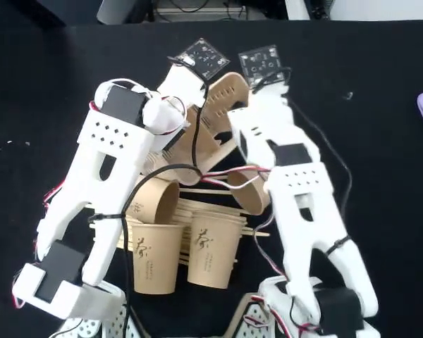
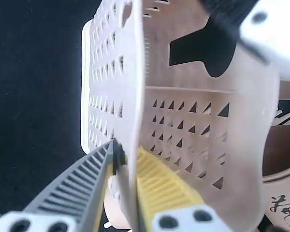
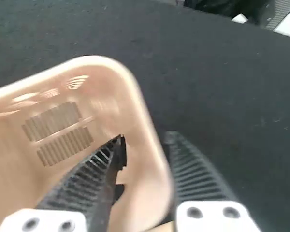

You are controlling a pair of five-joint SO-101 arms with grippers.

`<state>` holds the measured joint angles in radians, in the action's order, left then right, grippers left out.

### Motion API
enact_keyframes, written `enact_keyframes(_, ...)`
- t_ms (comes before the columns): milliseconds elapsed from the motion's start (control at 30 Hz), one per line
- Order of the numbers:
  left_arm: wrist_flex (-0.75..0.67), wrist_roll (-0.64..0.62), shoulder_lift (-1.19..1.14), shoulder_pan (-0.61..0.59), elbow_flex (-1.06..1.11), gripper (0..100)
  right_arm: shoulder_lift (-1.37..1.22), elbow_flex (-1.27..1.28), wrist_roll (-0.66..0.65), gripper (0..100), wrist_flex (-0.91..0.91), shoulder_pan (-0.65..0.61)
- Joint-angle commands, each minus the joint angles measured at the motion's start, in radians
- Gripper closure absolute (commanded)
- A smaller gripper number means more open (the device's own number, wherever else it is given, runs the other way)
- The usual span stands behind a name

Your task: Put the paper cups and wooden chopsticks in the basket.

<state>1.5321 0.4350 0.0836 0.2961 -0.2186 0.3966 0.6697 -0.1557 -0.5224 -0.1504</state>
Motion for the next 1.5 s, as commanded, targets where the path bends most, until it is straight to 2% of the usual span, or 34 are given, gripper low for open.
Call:
enact_keyframes(0, 0.012, 0.003, 0.012, 0.027, -0.031, 97, 0.016, -0.062, -0.060, 99.0, 0.025, 0.009)
enact_keyframes(100, 0.005, 0.000, 0.012, 0.024, -0.065, 97, 0.053, -0.059, -0.029, 98.9, 0.025, 0.043)
enact_keyframes(167, 0.005, -0.051, 0.012, -0.001, -0.145, 95, 0.065, -0.056, 0.025, 98.8, 0.025, 0.072)
enact_keyframes(333, 0.006, -0.376, 0.009, -0.090, -0.367, 78, 0.071, -0.050, 0.091, 98.8, 0.009, 0.127)
enact_keyframes(400, 0.005, -0.499, 0.012, -0.140, -0.432, 75, 0.073, -0.048, 0.127, 98.8, -0.008, 0.146)
enact_keyframes(500, 0.026, -0.608, 0.012, -0.219, -0.524, 75, 0.070, -0.050, 0.166, 98.8, -0.015, 0.166)
enact_keyframes(567, 0.098, -0.615, 0.012, -0.237, -0.578, 75, 0.067, -0.050, 0.169, 98.8, -0.015, 0.164)
enact_keyframes(667, 0.233, -0.571, 0.005, -0.193, -0.601, 75, 0.067, -0.050, 0.172, 98.8, -0.015, 0.161)
enact_keyframes(800, 0.204, -0.588, 0.008, -0.145, -0.464, 75, 0.067, -0.047, 0.167, 98.8, -0.015, 0.152)
enact_keyframes(1000, 0.106, -0.638, 0.012, -0.050, -0.234, 75, 0.065, -0.051, 0.166, 98.8, -0.011, 0.152)
enact_keyframes(1100, 0.026, -0.637, 0.008, -0.045, -0.133, 75, 0.065, -0.050, 0.166, 98.8, -0.011, 0.152)
enact_keyframes(1267, -0.178, -0.632, 0.009, -0.119, 0.071, 76, 0.065, -0.051, 0.166, 98.8, 0.015, 0.153)
enact_keyframes(1333, -0.262, -0.632, 0.012, -0.173, 0.119, 84, 0.061, -0.047, 0.170, 98.8, 0.058, 0.152)
enact_keyframes(1400, -0.316, -0.634, 0.009, -0.226, 0.122, 97, 0.033, -0.061, 0.172, 98.8, 0.075, 0.149)
enact_keyframes(1467, -0.347, -0.632, 0.002, -0.268, 0.128, 95, -0.015, -0.101, 0.172, 98.8, 0.052, 0.121)
